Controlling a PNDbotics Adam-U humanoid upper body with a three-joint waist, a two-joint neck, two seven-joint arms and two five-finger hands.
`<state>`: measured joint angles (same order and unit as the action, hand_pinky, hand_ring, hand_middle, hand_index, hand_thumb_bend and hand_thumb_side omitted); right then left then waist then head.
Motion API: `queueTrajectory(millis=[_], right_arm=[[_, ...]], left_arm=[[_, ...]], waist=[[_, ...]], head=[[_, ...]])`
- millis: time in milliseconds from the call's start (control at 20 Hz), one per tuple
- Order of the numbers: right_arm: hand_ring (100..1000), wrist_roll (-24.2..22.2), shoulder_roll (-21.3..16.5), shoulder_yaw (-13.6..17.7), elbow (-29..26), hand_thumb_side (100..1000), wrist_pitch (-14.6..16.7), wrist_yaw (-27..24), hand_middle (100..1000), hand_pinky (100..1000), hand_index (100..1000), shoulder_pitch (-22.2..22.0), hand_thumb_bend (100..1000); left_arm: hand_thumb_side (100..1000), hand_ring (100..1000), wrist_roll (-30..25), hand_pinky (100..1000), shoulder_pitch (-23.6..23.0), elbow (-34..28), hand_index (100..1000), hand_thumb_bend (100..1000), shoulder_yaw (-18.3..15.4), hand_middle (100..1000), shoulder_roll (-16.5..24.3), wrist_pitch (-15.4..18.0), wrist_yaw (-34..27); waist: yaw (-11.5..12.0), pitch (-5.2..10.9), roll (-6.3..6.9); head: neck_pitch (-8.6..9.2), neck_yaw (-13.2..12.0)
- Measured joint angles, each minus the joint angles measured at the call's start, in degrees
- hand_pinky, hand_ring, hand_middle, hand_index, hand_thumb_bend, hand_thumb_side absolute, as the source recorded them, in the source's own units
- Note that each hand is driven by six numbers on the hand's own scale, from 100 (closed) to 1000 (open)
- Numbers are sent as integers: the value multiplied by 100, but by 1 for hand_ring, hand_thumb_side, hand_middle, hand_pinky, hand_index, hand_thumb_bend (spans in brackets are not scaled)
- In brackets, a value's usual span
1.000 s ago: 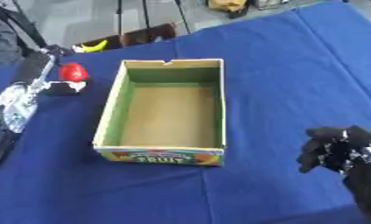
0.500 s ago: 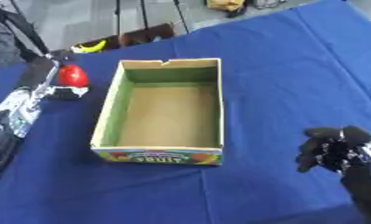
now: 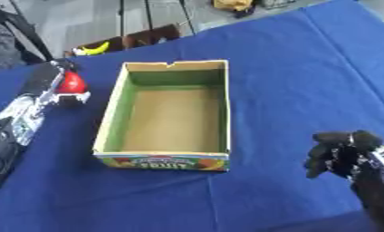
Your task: Pick up objects on the table and place them in the box.
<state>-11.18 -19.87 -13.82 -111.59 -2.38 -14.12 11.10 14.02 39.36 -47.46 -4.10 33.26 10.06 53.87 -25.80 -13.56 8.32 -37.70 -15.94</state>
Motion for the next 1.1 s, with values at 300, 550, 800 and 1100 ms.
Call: queueTrajectory(millis=[300,550,800,1100], right_arm=[[571,15,24,19,0,1000,13,-7,565,515,752,-49,100],[571,17,36,39,3,985,14,-43,565,515,752,-61,100],[571,8,36,41,-1,986,7,-117,565,515,752,-103,100],[571,-43,36,31,-1,1000,-21,-141,563,515,751,-106,100]], left_arm=[[269,435,-148,240,-11,-417,757,100,-5,594,11,72,-454],[237,436,-451,252,-11,-1059,752,100,84,589,103,261,-885],[219,440,-813,259,3,-1728,749,100,475,590,156,573,-1299],[186,450,-1294,268,95,-2313,744,100,1092,593,157,977,-1522]], waist=[[129,75,-82],[190,194,-121],[117,243,-143],[2,269,-138]], head=[[0,79],[-1,122],[-3,123],[-8,61]])
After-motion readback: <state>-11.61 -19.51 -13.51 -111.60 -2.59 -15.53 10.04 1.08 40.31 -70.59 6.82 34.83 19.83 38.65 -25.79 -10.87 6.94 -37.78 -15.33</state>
